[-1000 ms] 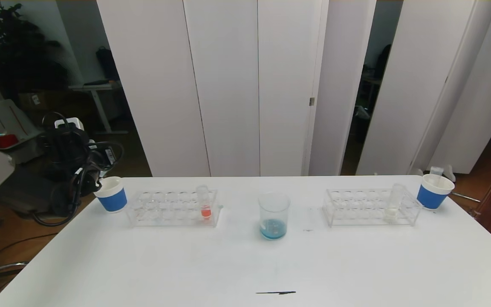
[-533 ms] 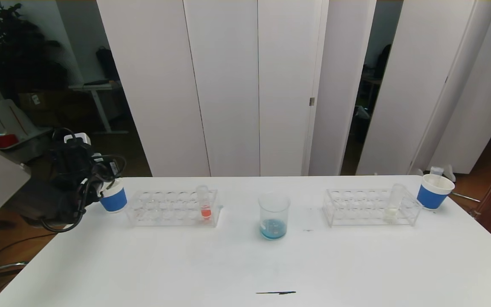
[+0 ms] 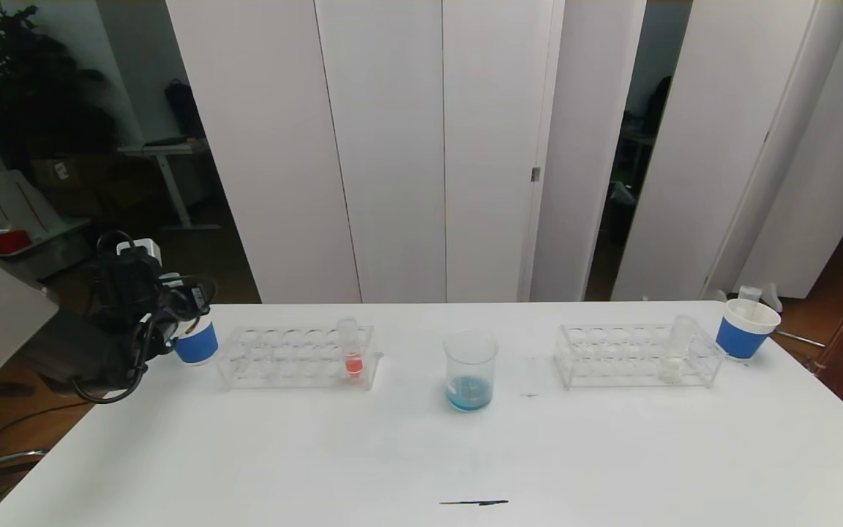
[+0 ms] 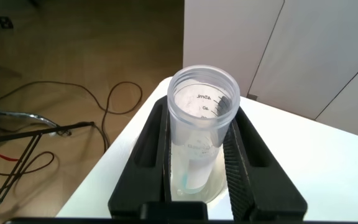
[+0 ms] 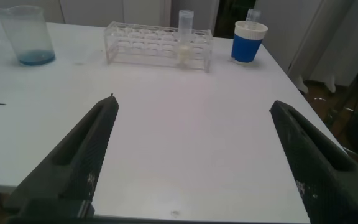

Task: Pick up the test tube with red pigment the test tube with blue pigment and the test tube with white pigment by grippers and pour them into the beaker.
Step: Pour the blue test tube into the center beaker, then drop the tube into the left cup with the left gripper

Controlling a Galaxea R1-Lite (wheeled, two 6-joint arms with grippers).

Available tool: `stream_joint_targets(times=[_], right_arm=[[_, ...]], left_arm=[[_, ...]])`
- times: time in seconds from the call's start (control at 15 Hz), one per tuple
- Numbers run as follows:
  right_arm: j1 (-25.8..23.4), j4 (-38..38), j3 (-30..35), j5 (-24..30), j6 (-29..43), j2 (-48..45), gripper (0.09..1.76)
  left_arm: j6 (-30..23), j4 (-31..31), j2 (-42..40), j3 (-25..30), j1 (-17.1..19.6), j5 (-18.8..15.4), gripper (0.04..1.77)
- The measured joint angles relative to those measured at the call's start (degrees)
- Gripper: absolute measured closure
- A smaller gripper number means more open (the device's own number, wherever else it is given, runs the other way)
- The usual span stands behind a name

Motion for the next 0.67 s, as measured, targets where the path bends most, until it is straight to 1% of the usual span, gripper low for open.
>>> stream_joint_targets(times=[0.53, 0.6, 0.67], right_arm=[[0.0, 0.0, 0.0, 0.0, 0.0, 0.0, 0.10], [0.0, 0.0, 0.0, 0.0, 0.0, 0.0, 0.10], [0.0, 0.0, 0.0, 0.0, 0.0, 0.0, 0.10]], left_arm=[[-0.3, 1.1, 0.7, 0.1, 0.2, -0.3, 1.23], [-0.3, 1.1, 0.7, 0.1, 0.2, -0.4, 1.13], [-0.2, 1.1, 0.7, 0.1, 0.2, -0.5, 0.90]])
